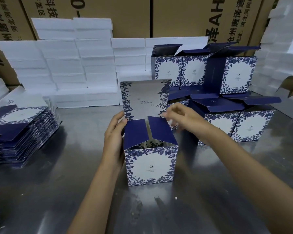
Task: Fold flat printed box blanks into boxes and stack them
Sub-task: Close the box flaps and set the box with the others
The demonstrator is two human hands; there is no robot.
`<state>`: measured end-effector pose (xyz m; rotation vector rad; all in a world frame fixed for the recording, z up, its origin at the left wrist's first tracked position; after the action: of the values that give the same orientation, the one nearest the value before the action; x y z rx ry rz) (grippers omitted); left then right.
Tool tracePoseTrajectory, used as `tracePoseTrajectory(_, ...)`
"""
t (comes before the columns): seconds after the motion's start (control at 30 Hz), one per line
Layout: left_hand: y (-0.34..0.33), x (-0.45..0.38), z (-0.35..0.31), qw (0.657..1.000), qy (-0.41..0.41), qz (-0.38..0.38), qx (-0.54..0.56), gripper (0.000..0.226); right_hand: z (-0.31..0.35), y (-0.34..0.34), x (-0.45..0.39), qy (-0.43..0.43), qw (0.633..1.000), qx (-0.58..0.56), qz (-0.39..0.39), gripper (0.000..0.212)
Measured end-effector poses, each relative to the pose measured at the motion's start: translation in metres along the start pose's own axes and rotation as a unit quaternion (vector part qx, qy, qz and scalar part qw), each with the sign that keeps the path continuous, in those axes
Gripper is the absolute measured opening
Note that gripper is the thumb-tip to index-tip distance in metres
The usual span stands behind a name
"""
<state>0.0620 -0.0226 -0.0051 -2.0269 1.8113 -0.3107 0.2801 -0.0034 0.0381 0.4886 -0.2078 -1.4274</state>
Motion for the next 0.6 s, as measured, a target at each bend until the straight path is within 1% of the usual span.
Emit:
tracePoseTrajectory(0.03, 0.000, 0.001, 0.000, 1.000, 0.006, 0.001, 0.007, 0.024, 0.001, 0.001, 0.000, 0.003, 0.998, -0.056, -0.011, 0.010)
tracePoseTrajectory(0.1, -0.002, 0.002, -0.001, 1.000, 0.005, 0.007, 0.009, 0.023, 0.002, 0.001, -0.002, -0.005, 0.987, -0.159, -0.020, 0.016)
tracePoseTrajectory(0.13, -0.004, 0.004, -0.001, 1.000, -0.002, 0.010, 0.006, 0.024, 0.003, -0.001, -0.002, -0.013, 0.983, -0.185, -0.018, 0.021)
tracePoseTrajectory(0.23, -0.002, 0.007, -0.001, 0.999, -0.023, 0.006, 0.032, 0.039, 0.003, -0.003, 0.002, -0.039, 0.983, -0.180, 0.004, 0.045)
tracePoseTrajectory(0.27, 0.000, 0.007, -0.001, 0.999, -0.029, -0.001, 0.036, 0.041, 0.004, -0.004, 0.002, -0.043, 0.983, -0.174, 0.023, 0.054)
tracePoseTrajectory(0.3, 0.002, 0.008, 0.000, 0.999, -0.033, -0.001, 0.025, 0.038, 0.004, -0.005, 0.005, -0.045, 0.984, -0.166, 0.046, 0.059)
tracePoseTrajectory(0.33, 0.003, 0.010, 0.001, 0.999, -0.034, 0.009, 0.002, 0.032, 0.005, -0.007, 0.007, -0.051, 0.985, -0.149, 0.065, 0.056)
tracePoseTrajectory(0.37, 0.004, 0.011, 0.002, 0.999, -0.037, 0.020, -0.029, 0.025, 0.004, -0.008, 0.010, -0.061, 0.987, -0.127, 0.071, 0.045)
tracePoseTrajectory(0.4, 0.006, 0.013, 0.002, 0.997, -0.046, 0.027, -0.061, 0.020, 0.004, -0.009, 0.014, -0.060, 0.991, -0.102, 0.068, 0.030)
tracePoseTrajectory(0.43, 0.006, 0.013, 0.000, 0.993, -0.061, 0.029, -0.095, 0.020, 0.003, -0.009, 0.017, -0.043, 0.994, -0.079, 0.065, 0.016)
tracePoseTrajectory(0.47, 0.006, 0.013, -0.003, 0.989, -0.070, 0.031, -0.125, 0.025, 0.002, -0.011, 0.020, -0.024, 0.995, -0.073, 0.069, 0.005)
tracePoseTrajectory(0.5, 0.006, 0.012, -0.006, 0.986, -0.066, 0.031, -0.152, 0.029, 0.003, -0.012, 0.023, -0.016, 0.994, -0.079, 0.074, 0.004)
tracePoseTrajectory(0.6, -0.002, 0.005, -0.023, 0.972, -0.002, 0.036, -0.233, 0.028, 0.011, -0.014, 0.020, -0.042, 0.993, -0.091, 0.057, 0.019)
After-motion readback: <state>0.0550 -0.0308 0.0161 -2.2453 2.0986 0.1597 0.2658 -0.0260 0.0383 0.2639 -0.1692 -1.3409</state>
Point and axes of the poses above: each hand's wrist, its own x-axis away from the middle knuckle, its own y-axis out of the back of the hand, z = x × y, the point moved 4 cm from there along -x, towards the middle knuckle, and after that the axes turned 1 degree about y, right-handed, at the moved point
